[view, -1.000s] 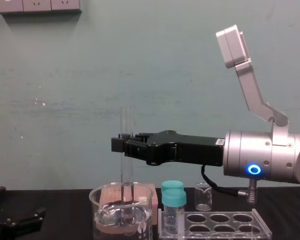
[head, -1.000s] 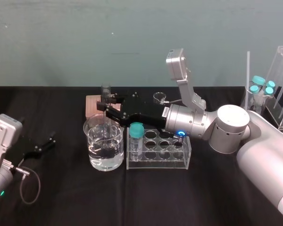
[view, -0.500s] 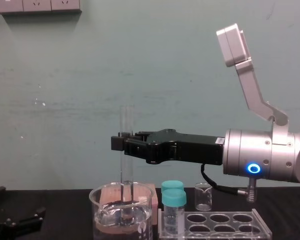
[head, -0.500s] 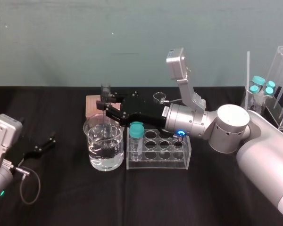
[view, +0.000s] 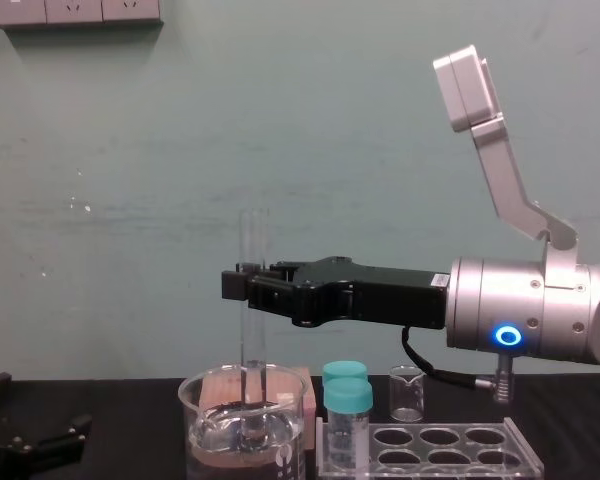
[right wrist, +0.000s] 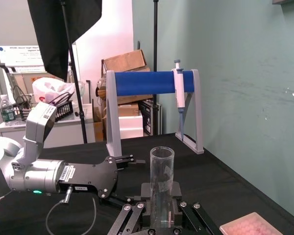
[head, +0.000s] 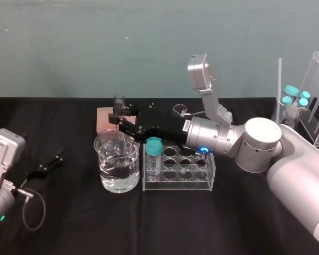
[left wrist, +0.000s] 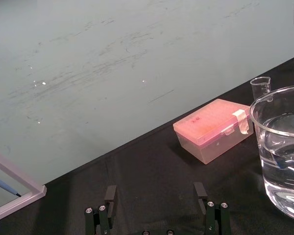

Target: Hold the test tube with one hand and immerse one end into the beaker, then return it to the test tube rack.

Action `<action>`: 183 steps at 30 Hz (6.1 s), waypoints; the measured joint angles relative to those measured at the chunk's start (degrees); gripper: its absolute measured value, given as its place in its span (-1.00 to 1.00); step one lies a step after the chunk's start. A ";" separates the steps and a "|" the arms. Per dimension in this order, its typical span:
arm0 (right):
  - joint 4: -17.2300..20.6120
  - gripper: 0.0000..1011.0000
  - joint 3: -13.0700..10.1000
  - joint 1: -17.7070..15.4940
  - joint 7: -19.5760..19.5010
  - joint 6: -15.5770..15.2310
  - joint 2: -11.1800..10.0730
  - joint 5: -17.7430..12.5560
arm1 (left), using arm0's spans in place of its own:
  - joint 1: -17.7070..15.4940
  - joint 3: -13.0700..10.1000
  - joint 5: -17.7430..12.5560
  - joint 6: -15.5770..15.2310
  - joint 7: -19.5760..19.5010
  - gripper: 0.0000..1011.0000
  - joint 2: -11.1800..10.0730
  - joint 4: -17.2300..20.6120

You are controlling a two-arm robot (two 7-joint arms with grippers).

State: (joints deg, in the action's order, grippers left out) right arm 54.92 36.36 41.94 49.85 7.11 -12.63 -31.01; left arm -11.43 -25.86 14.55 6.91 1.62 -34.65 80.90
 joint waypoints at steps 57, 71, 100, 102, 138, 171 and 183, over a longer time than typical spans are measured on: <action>25.23 -0.52 -11.79 -12.61 -15.96 -0.99 -15.29 -0.34 | 0.00 0.00 0.00 0.00 0.00 0.98 0.00 0.00; 27.12 -0.52 -15.10 -19.19 -19.58 -4.64 -16.87 0.00 | 0.00 0.00 0.00 0.00 0.00 0.98 0.00 0.00; 22.93 -0.52 -15.00 -19.10 -19.04 -7.03 -14.70 0.90 | 0.00 0.00 0.00 0.00 0.00 0.98 0.00 0.00; 22.44 -0.52 -14.82 -18.86 -18.73 -7.09 -14.57 0.95 | 0.00 0.00 0.00 0.00 0.00 0.98 0.00 0.00; 18.50 -0.52 -14.19 -18.86 -17.83 -6.52 -13.68 1.79 | 0.00 0.00 0.00 0.00 0.00 0.98 0.00 0.00; 17.00 -0.52 -13.45 -18.35 -17.71 -7.07 -13.38 3.04 | 0.00 0.00 0.00 0.00 0.00 0.98 0.00 0.00; 17.01 0.17 -13.49 -18.39 -17.70 -7.13 -13.38 2.91 | 0.00 0.00 0.00 0.00 0.00 0.98 0.00 0.00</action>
State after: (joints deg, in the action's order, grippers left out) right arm 71.93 22.86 23.55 32.15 -0.02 -26.01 -28.10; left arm -11.43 -25.86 14.55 6.91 1.62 -34.65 80.90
